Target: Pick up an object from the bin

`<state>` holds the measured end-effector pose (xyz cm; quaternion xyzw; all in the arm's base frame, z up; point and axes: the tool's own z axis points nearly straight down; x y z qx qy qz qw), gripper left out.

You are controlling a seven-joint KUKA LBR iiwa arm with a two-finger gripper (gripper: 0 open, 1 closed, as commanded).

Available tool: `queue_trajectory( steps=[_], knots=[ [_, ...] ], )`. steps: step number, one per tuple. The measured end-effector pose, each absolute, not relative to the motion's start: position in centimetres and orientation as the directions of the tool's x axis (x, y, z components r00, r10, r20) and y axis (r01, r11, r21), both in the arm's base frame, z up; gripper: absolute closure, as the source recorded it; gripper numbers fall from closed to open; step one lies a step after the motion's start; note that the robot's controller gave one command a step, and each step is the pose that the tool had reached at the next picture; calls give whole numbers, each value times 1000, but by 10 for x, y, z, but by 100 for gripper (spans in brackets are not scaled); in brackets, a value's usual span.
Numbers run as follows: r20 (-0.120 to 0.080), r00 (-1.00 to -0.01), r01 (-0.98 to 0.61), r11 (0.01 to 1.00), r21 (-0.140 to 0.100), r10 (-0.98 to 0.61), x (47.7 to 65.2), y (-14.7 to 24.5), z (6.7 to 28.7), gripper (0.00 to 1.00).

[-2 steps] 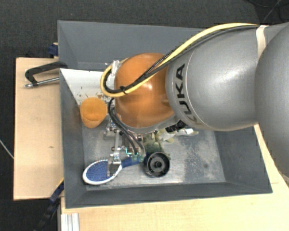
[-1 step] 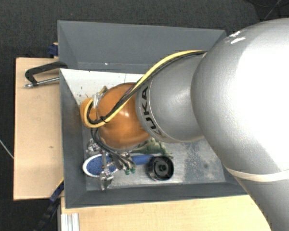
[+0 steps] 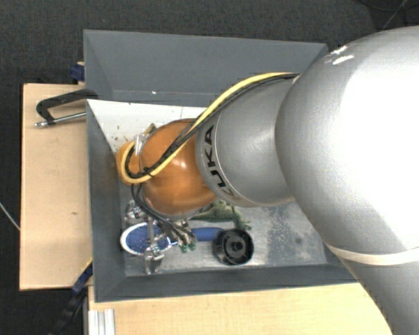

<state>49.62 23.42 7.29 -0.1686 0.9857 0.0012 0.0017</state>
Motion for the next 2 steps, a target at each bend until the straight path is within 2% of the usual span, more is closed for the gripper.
queue_trajectory(
  steps=[2],
  knots=[
    [-4,-944,-331,944,2,-331,498,236,75,0]
  ],
)
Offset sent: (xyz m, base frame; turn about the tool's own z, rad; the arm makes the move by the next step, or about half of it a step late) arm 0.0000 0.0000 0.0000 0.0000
